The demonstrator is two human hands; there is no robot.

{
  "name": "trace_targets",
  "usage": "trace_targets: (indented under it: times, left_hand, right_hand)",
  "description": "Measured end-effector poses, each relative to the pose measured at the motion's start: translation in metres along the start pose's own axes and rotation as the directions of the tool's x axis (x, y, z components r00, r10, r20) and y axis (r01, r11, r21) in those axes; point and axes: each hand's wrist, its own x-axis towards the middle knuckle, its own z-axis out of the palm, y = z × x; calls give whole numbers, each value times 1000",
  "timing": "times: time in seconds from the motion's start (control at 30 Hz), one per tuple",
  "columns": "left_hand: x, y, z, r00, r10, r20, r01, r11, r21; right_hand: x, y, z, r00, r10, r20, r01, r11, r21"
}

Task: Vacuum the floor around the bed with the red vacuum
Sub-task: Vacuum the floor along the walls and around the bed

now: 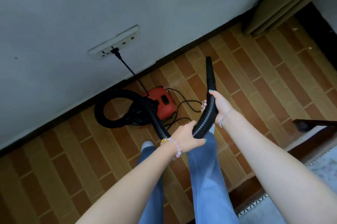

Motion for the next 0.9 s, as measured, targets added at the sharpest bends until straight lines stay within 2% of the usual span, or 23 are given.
trace_targets:
  times: [0.1,0.2,0.27,0.33,0.37,0.43,0.5,0.6,0.77,0.9]
  left_hand:
    - [-26,-19,-5,995,19,97,-28,995,93]
    - [-45,-56,-22,991,-24,129,27,999,-19]
    - [-52,-81,-38,997,-69,-23,66,988,-138]
    - [-57,-106,-55,966,-166,-200,119,967,-226]
    - [-58,-119,-63,936,-225,-271,169,962,-216]
    - [-55,-149,-74,870,-312,-382,315,947,-55]
    - [-47,-173,-80,853,-338,-398,406,908,100]
    - [-25,-194,-82,882,-303,-361,399,888,229]
    - [19,-213,-83,915,-227,-334,318,914,250]
    - [54,-237,-89,915,-230,-331,312,924,221]
  right_hand:
    - [-12,29,-6,1000,14,-8,-14,1000,8]
    - [-20,51,-9,999,9,-30,-10,1000,-30]
    - [-22,59,-9,999,-14,-41,13,999,-37]
    - [-21,63,-8,999,-27,-28,26,999,-33]
    - [-19,65,-6,999,-29,-20,28,999,-37]
    - [-15,67,-5,1000,-28,-7,27,998,-55]
    - [-9,70,-4,1000,-26,1,26,997,-75]
    - [4,78,-7,999,-45,3,45,993,-108]
    - [21,86,-23,998,-62,5,62,985,-158]
    - [38,88,-30,997,-75,-12,72,985,-155]
